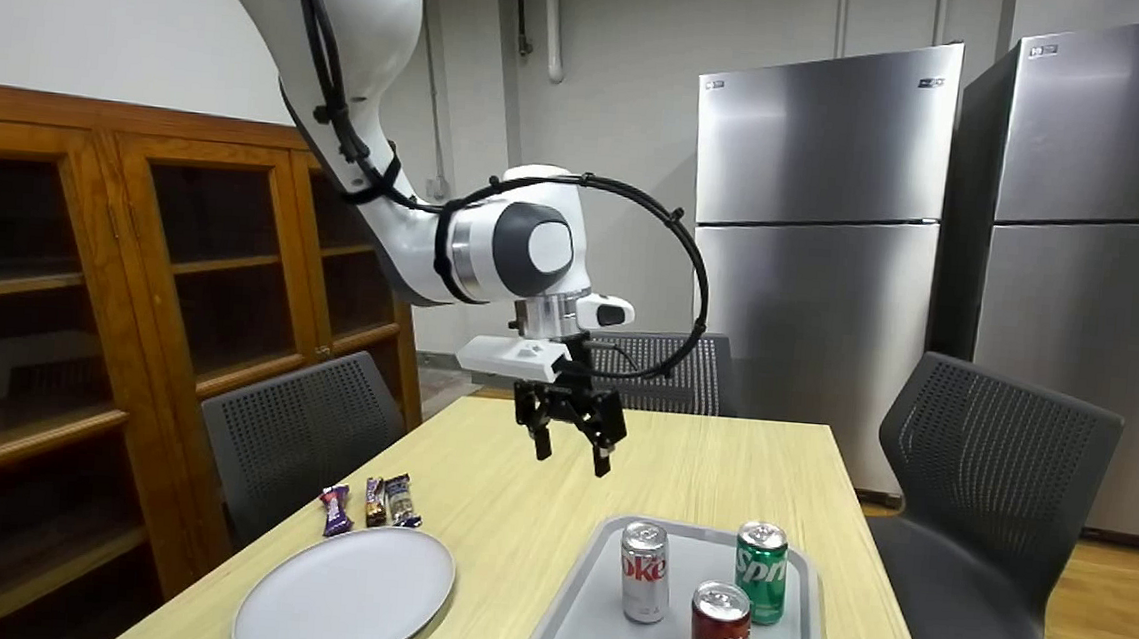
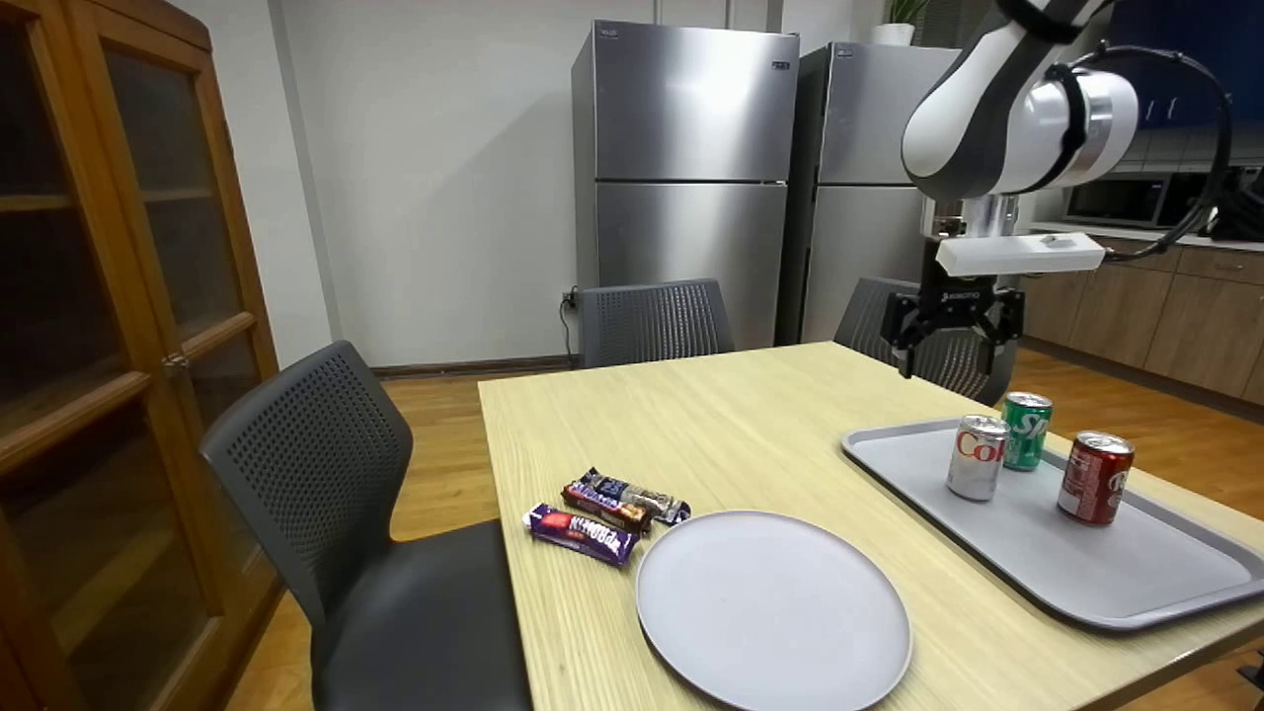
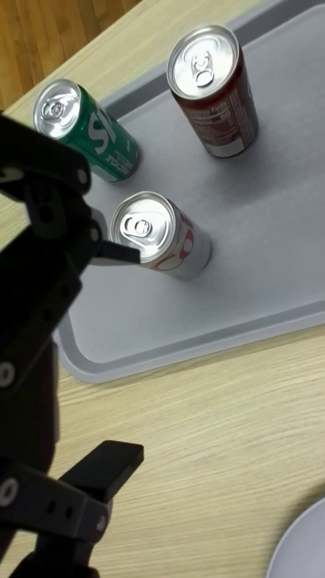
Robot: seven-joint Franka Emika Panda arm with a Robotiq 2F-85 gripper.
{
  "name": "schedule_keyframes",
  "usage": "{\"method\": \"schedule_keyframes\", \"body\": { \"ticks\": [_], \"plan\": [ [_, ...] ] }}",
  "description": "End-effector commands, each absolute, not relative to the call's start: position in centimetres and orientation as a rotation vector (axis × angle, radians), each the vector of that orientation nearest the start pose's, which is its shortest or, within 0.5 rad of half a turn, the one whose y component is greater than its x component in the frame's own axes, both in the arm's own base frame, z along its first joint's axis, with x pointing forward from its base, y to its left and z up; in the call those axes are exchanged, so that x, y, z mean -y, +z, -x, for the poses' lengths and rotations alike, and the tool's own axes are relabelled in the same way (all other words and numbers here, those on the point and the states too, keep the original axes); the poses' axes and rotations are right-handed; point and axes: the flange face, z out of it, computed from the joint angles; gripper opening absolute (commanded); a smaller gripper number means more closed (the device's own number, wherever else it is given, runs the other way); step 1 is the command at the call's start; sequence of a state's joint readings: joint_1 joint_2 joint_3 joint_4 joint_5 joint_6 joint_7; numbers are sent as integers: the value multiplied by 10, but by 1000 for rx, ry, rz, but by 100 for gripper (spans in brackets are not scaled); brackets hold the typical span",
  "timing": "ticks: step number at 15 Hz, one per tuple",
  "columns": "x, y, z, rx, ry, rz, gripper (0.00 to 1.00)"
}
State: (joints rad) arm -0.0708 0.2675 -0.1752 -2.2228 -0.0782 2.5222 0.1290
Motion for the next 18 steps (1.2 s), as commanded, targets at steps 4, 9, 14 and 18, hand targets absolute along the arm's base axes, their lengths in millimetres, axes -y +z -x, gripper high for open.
{"method": "schedule_keyframes", "body": {
  "ticks": [4,9,14,18],
  "plan": [
    [157,251,-527,-620,-134,3180,100],
    [177,234,-524,-685,-128,3186,100],
    [194,211,-519,-781,-77,3174,100],
    [204,199,-517,-857,-47,3163,100]
  ]
}}
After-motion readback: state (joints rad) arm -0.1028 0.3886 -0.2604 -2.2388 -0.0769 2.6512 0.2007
